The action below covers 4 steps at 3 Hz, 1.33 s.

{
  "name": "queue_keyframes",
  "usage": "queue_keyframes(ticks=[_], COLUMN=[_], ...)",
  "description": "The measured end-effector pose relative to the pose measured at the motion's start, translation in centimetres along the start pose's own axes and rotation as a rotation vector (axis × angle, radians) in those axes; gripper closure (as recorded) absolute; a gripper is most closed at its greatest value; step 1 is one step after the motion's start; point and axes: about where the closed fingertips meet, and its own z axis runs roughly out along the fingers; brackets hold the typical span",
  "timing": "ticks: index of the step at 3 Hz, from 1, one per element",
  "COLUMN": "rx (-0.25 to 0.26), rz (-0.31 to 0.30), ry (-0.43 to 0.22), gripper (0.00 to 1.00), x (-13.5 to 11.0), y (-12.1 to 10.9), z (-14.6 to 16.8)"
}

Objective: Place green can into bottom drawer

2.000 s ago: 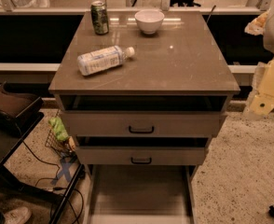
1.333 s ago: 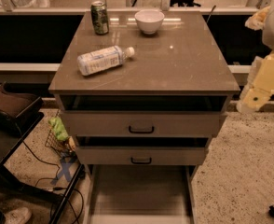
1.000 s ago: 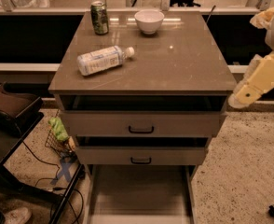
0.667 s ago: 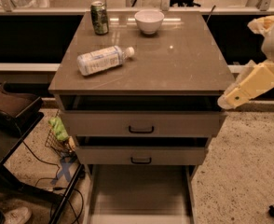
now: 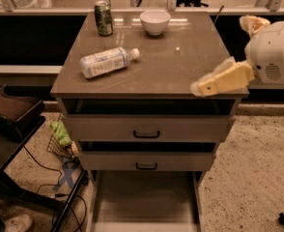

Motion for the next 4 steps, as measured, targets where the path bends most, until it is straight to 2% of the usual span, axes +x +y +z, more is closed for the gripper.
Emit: queue_keyframes(ticks=[1,2,3,4], rx=[0.109,0.158,0.153,0.154], rz=[0.135,0.129,0.126,0.167], ry=[-0.164,-0.17,-0.168,-0.197], gripper=[0.0,0.0,0.0,0.0], x=[-4.8,-5.1,-5.1,-5.3], y=[-0.2,-1.5,-1.3,-2.8], z=[2.3,1.9,1.9,3.9])
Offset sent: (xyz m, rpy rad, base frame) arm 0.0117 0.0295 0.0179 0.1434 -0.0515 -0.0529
